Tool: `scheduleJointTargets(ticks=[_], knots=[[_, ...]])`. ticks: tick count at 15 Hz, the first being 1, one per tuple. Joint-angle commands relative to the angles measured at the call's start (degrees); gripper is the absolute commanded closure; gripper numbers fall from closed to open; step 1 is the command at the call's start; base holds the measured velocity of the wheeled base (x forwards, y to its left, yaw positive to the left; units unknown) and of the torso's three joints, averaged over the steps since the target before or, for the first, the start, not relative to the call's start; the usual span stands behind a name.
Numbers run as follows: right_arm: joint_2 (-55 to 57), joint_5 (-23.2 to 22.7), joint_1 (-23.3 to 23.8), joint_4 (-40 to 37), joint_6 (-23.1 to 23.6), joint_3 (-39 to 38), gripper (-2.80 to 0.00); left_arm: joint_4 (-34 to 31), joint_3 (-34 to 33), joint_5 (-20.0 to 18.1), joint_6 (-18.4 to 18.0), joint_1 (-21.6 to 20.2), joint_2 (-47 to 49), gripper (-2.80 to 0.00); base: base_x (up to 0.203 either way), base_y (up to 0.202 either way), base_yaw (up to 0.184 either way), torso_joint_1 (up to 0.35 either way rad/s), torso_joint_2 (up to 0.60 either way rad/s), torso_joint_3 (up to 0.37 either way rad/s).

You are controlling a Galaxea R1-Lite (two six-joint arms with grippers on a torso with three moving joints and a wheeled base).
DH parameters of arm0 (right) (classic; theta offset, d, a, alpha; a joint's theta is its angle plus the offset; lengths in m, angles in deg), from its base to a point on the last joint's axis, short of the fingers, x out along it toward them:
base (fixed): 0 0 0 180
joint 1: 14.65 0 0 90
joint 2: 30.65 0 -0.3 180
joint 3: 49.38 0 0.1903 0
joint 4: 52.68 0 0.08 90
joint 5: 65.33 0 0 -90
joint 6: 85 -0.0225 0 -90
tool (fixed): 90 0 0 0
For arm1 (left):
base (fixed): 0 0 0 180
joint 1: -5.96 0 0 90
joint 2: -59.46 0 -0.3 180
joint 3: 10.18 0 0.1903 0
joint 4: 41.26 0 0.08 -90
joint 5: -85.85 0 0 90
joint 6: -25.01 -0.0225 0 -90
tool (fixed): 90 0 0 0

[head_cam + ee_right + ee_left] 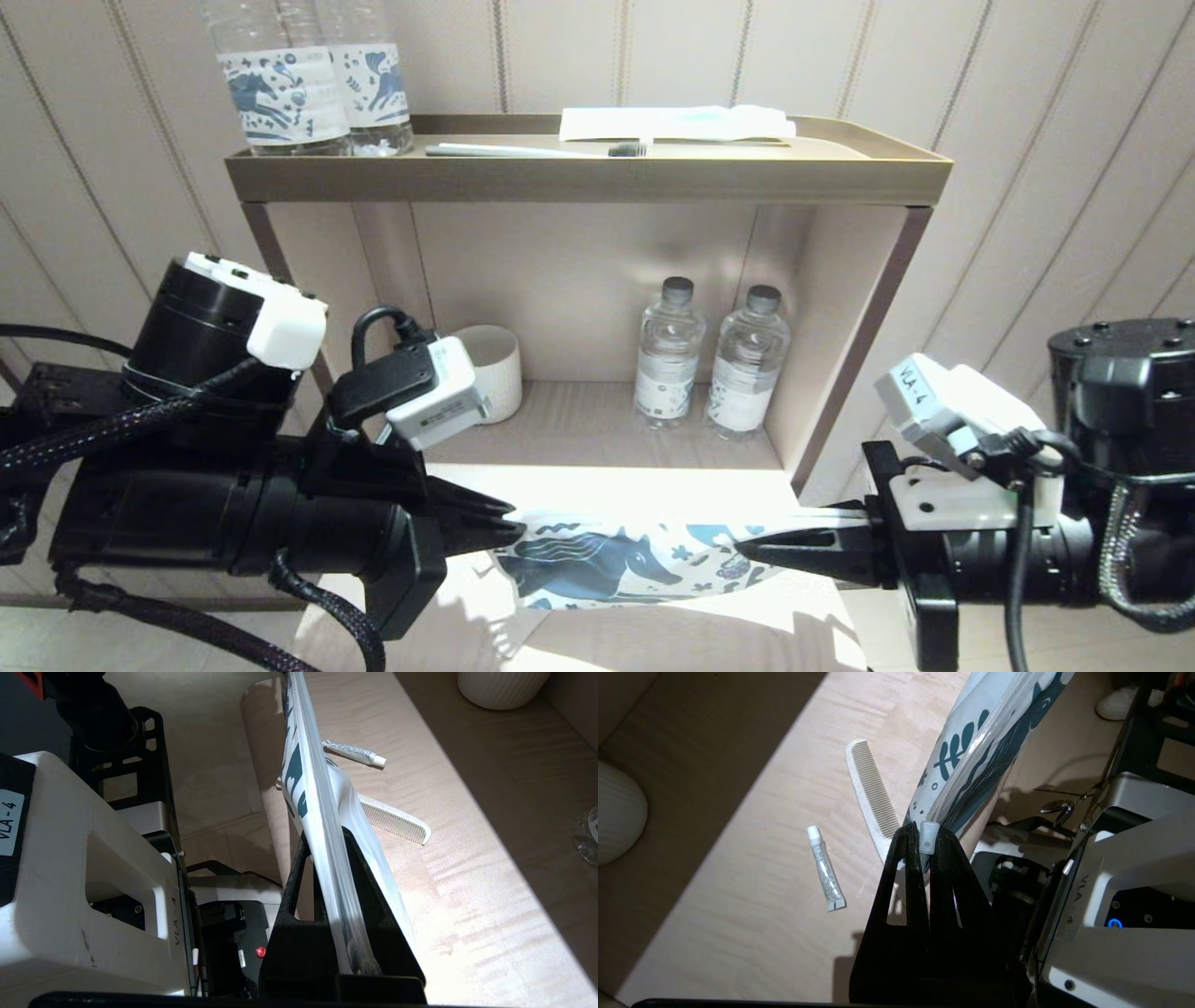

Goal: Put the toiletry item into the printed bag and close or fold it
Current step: Open the storage bag

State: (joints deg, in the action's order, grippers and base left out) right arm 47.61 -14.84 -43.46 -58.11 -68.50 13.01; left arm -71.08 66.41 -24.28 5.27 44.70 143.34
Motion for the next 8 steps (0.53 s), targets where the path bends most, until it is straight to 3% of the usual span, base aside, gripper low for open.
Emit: scheduleJointTargets(ticks=[1,7,8], knots=[[-0.6,-0.2,0.4,0.2,0.1,-0.2,0.00,0.0,-1.1,-0.1,-0.1,-0.9,-0.9,0.00,0.000,0.000,0.000,0.000,0.00,0.000],[0.3,-0.2,-0.1,0.2,0.1,-0.1,0.00,0.0,-0.1,-0.2,0.0,-1.0,0.0,0.00,0.000,0.000,0.000,0.000,0.00,0.000],[0.6,-0.2,-0.1,0.3,0.1,0.0,0.00,0.0,0.0,-0.2,-0.1,-1.0,0.3,-2.80,0.000,0.000,0.000,0.000,0.00,0.000]])
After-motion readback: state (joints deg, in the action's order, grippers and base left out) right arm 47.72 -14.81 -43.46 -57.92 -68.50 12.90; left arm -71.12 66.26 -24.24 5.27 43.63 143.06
